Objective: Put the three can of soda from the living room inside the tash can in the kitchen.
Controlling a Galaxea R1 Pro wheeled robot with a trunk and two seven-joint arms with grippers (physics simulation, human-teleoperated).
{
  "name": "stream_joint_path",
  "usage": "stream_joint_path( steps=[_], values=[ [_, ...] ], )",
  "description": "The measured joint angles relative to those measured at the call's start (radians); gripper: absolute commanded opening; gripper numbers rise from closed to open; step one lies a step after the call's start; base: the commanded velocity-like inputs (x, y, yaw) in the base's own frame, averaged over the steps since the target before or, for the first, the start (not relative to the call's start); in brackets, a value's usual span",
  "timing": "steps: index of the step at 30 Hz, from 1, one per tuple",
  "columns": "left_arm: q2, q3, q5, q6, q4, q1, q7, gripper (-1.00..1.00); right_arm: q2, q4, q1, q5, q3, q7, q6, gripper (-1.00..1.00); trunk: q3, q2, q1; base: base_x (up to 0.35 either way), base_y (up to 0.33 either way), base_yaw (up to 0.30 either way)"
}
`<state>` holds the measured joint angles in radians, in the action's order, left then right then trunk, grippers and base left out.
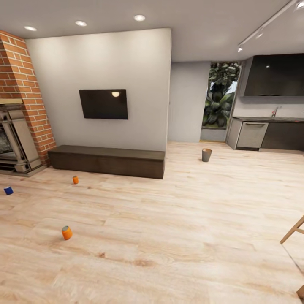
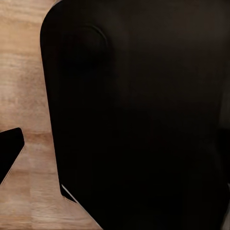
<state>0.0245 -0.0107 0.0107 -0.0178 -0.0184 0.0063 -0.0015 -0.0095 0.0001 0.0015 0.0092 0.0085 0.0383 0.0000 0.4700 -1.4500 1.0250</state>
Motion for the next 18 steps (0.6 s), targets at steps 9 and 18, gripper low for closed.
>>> stream_joint_path(
  steps=[9,18],
  values=[
    [0.000,0.000,0.000,0.000,0.000,0.000,0.000,1.00,-0.001,0.000,0.000,-0.001,-0.001,0.000,0.000,1.00,0.000,0.000,0.000,0.348,0.000,-0.224],
    [0.000,0.000,0.000,-0.001,0.000,0.000,0.000,1.00,-0.001,0.001,0.000,-0.001,-0.001,0.000,0.000,1.00,0.000,0.000,0.000,0.348,0.000,-0.291]
  ],
)
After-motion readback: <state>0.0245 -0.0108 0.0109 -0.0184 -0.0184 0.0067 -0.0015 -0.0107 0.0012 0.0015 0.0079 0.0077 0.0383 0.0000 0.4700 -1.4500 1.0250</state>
